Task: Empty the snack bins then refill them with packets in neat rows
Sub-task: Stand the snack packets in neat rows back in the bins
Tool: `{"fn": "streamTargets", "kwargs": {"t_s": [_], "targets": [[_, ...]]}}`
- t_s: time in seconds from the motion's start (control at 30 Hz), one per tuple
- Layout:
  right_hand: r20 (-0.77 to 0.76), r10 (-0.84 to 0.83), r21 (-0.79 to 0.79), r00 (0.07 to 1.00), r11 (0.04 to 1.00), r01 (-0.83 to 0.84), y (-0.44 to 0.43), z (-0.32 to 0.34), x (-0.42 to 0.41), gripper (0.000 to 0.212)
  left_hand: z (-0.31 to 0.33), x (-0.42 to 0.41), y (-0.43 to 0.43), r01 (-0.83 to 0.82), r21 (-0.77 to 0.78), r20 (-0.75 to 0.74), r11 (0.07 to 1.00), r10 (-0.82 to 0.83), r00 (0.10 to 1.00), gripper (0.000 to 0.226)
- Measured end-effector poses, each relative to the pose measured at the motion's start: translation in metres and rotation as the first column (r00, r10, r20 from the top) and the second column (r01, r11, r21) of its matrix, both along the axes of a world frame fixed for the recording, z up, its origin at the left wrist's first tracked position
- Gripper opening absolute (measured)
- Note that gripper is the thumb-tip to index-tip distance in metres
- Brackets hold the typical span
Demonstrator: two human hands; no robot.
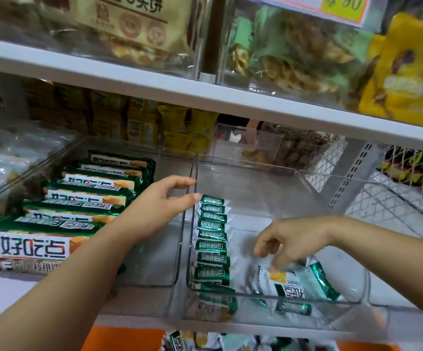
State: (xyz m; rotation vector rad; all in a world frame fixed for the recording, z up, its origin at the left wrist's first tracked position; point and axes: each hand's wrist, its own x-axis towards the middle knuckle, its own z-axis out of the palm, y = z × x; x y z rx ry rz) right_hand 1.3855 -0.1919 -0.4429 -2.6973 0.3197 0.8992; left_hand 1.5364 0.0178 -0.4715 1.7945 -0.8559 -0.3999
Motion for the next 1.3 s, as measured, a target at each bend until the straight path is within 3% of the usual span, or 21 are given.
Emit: {"fn": "streamTargets", "kwargs": {"t_s": [0.07, 0.23, 0.33, 0.43, 0.53, 0.6, 0.67, 0.77, 0.87, 0.93, 1.03, 1.2, 1.3], "targets": [[-0.061, 0.027, -0.015, 0.998, 0.999, -0.028, 0.004, -0.001, -0.009, 0.055, 0.001, -0.001, 0.0, -0.004, 0.001, 0.0, 1.0, 0.004, 1.0, 0.03], [-0.011, 0.128, 0.018, 0.992, 0.992, -0.128, 0.013, -0.005, -0.017, 0.07, 0.002, -0.003, 0.001, -0.005, 0.013, 0.012, 1.0, 0.005, 1.0, 0.03], [-0.051, 0.224, -0.072, 0.973, 0.971, -0.227, 0.017, -0.008, -0.018, 0.056, 0.002, -0.003, 0.001, -0.003, 0.014, 0.01, 1.0, 0.003, 1.0, 0.032], [0.0, 0.197, -0.027, 0.98, 0.98, -0.197, 0.015, 0.004, -0.017, 0.037, 0.002, -0.002, 0.001, -0.006, 0.016, 0.011, 1.0, 0.006, 1.0, 0.032], [0.27, -0.01, 0.095, 0.963, 0.995, -0.017, 0.0, 0.03, -0.01, 0.026, 0.002, -0.003, 0.0, -0.015, 0.016, 0.023, 1.0, 0.014, 1.0, 0.032], [0.525, -0.189, 0.122, 0.83, 0.982, 0.147, -0.014, 0.038, 0.001, 0.027, 0.001, -0.003, 0.0, -0.016, 0.013, 0.019, 1.0, 0.015, 1.0, 0.032], [0.7, -0.345, 0.179, 0.625, 0.932, 0.314, -0.024, 0.028, 0.02, 0.035, 0.001, -0.003, 0.0, -0.012, 0.013, 0.015, 1.0, 0.012, 1.0, 0.033], [0.733, -0.546, 0.418, 0.405, 0.832, 0.364, -0.027, -0.003, 0.055, 0.041, 0.0, -0.002, 0.0, -0.001, 0.013, 0.016, 1.0, 0.001, 1.0, 0.031], [0.734, -0.597, 0.475, 0.323, 0.792, 0.384, -0.033, -0.034, 0.088, 0.031, -0.001, -0.001, 0.0, 0.018, 0.006, 0.017, 1.0, -0.019, 1.0, 0.03], [0.75, -0.551, 0.393, 0.366, 0.816, 0.424, -0.033, -0.048, 0.101, 0.03, -0.002, 0.002, 0.0, 0.017, -0.003, 0.018, 1.0, -0.017, 1.0, 0.029], [0.73, -0.46, 0.273, 0.505, 0.874, 0.403, -0.032, -0.059, 0.107, 0.04, -0.004, 0.004, 0.0, 0.021, -0.01, 0.019, 1.0, -0.021, 1.0, 0.033], [0.787, -0.437, 0.291, 0.435, 0.885, 0.363, -0.028, -0.06, 0.101, 0.031, -0.005, 0.003, -0.001, 0.026, -0.031, -0.001, 0.999, -0.026, 1.0, 0.034], [0.79, -0.21, 0.045, 0.575, 0.957, 0.287, -0.018, -0.059, 0.098, 0.047, -0.005, 0.003, -0.002, 0.024, -0.036, -0.011, 0.999, -0.025, 1.0, 0.031]]}}
